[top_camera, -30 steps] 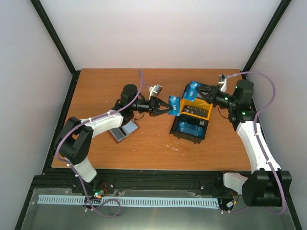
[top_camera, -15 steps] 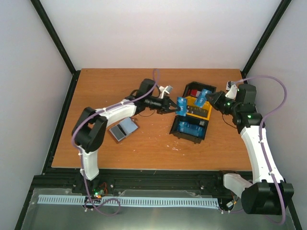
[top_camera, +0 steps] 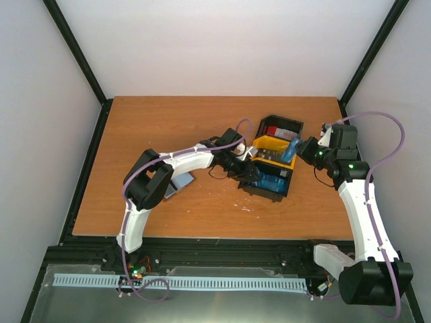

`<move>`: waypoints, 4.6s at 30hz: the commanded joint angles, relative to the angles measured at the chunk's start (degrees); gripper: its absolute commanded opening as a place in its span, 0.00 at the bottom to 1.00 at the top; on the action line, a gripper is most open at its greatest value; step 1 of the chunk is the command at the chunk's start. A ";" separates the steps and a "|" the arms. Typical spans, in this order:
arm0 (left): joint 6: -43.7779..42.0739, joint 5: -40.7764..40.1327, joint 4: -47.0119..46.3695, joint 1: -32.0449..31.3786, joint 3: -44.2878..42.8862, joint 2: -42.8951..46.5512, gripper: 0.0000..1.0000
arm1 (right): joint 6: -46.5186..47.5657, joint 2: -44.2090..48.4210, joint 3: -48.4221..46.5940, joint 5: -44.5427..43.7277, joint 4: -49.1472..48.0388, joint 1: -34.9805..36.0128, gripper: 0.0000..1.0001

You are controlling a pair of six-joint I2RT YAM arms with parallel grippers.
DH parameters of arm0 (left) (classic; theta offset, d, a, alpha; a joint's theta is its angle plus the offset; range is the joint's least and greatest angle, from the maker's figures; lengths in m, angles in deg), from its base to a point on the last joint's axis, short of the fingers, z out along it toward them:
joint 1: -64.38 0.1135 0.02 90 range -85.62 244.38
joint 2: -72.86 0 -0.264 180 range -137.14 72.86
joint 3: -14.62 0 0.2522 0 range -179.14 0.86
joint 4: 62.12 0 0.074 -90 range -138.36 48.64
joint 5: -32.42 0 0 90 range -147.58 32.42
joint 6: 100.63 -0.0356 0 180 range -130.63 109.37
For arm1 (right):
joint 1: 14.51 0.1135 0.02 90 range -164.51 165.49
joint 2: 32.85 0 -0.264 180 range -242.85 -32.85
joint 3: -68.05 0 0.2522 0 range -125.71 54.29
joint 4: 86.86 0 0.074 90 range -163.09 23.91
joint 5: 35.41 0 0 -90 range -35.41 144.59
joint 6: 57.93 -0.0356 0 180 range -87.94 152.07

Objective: Put the credit cards into the card holder
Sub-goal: Place the credit card in the storage box, then adjust the card holder at the center of the board, then insert the credit card into the card holder.

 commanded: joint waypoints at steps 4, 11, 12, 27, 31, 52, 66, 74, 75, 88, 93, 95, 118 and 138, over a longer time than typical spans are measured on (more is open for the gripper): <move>-4.27 -10.11 9.32 -0.24 -5.40 2.08 0.48 | 3.35 -0.22 0.19 1.21 1.51 -0.34 0.03; -3.95 -23.01 15.01 0.26 -4.73 7.87 0.67 | 5.70 -3.25 -0.49 6.99 1.49 2.19 0.03; -3.23 -23.92 15.01 0.87 -3.39 9.35 0.69 | 5.73 -4.02 -0.70 6.93 1.32 3.50 0.03; 6.58 -28.82 7.76 24.86 33.17 40.58 0.70 | 6.21 -34.10 -15.39 16.66 -10.55 33.13 0.03; 5.80 -27.15 6.98 32.25 38.78 44.67 0.65 | 6.28 -43.32 -22.76 18.16 -10.54 35.97 0.03; -7.56 -18.79 -3.65 41.33 24.42 18.58 0.74 | 18.80 -69.39 -52.52 10.04 0.81 36.40 0.03; -17.01 1.01 3.36 41.07 21.01 12.37 0.62 | 17.85 -65.59 -46.50 9.45 -0.68 34.96 0.03; -20.68 7.22 6.75 40.27 22.02 10.68 0.58 | 15.75 -65.35 -45.68 11.93 -2.70 34.90 0.03; -20.34 6.62 6.37 40.01 22.42 11.05 0.58 | 15.56 -65.16 -45.50 12.09 -2.93 34.91 0.03; -14.34 -15.87 2.67 39.74 22.00 16.19 0.73 | 13.59 -62.15 -39.65 11.98 -5.95 34.91 0.03; -15.27 -16.18 5.19 37.56 21.96 13.78 0.71 | 14.17 -61.16 -38.75 11.43 -5.62 34.86 0.03; -15.37 -15.46 5.69 36.13 21.89 13.15 0.69 | 14.21 -60.96 -38.60 11.23 -5.53 34.91 0.03; 4.10 3.90 -11.93 34.47 30.82 29.16 0.77 | -5.48 -55.63 -25.43 32.87 -32.52 31.40 0.03; 16.68 19.94 -29.11 36.09 49.48 50.54 0.01 | -35.31 -43.77 -3.75 36.79 -73.12 35.64 0.04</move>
